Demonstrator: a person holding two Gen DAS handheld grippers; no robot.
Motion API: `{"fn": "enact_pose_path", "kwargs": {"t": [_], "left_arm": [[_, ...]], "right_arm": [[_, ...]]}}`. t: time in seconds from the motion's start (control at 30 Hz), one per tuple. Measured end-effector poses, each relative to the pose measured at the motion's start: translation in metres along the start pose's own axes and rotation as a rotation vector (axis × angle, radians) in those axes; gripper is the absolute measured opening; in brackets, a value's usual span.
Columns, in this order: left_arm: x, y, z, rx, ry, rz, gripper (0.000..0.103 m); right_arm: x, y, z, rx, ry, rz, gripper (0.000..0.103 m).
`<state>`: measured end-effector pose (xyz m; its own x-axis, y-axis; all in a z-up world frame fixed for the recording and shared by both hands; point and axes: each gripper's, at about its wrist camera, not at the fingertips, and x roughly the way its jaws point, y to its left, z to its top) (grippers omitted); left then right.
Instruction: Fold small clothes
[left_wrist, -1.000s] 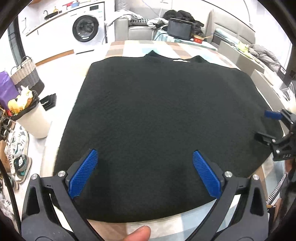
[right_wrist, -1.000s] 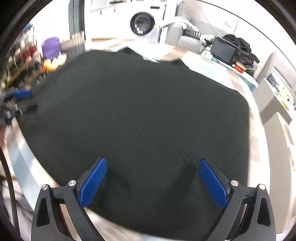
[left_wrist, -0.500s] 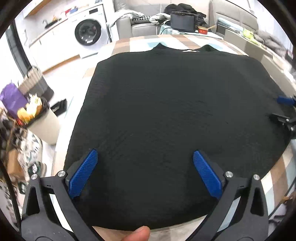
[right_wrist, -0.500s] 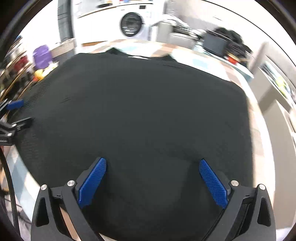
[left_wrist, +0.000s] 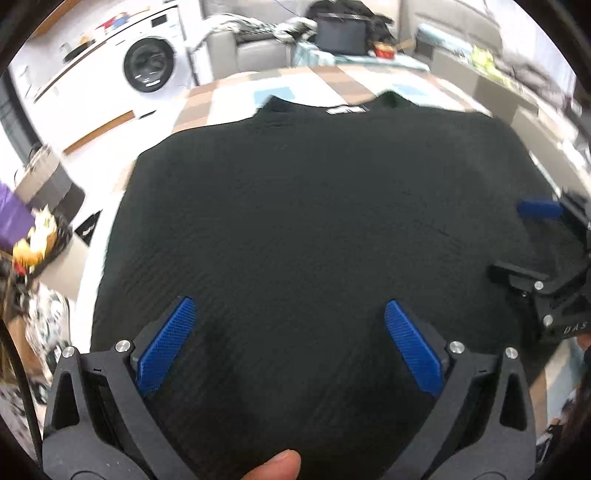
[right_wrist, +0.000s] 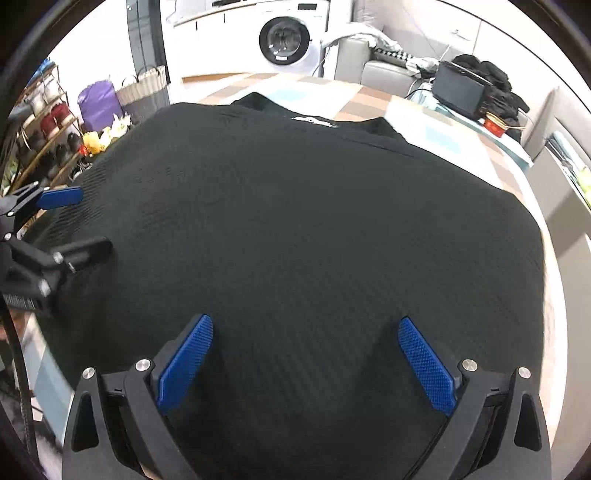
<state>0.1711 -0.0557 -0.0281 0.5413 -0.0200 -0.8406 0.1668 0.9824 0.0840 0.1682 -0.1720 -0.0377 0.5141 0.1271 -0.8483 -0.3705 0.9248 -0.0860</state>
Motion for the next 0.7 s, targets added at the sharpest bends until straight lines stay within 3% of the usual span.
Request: {"fn": "enact_pose_path", "kwargs": {"t": [0.1,0.2,0.33,0.5,0.7], "left_arm": [[0.009,-0.003,0.009,0.046,0.010,-0.031,0.103],[0.007,0.019,0.004,0.012,0.015,-0.076,0.103],[0.002,0.042,-0.009,-0.046,0.029,-0.027,0.103],[-0.004,0.047,-0.008,-0.104,0.018,-0.026,0.102],[0.005,0.009,0.034,-0.102,0.000,-0.070,0.102]], "right_arm": [[-0.001,-0.010,0.001,-0.017,0.000,-0.028,0.102],[-0.007,-0.043,-0.011,0.031,0.009,-0.069,0.102],[-0.019,-0.083,-0.036,0.152,-0.002,-0.013,0.102],[-0.031,-0.068,-0.036,0.134,-0.018,-0.075,0.103],[-0.026,-0.034,-0.004,0.086,-0.057,0.008,0.103]]}}
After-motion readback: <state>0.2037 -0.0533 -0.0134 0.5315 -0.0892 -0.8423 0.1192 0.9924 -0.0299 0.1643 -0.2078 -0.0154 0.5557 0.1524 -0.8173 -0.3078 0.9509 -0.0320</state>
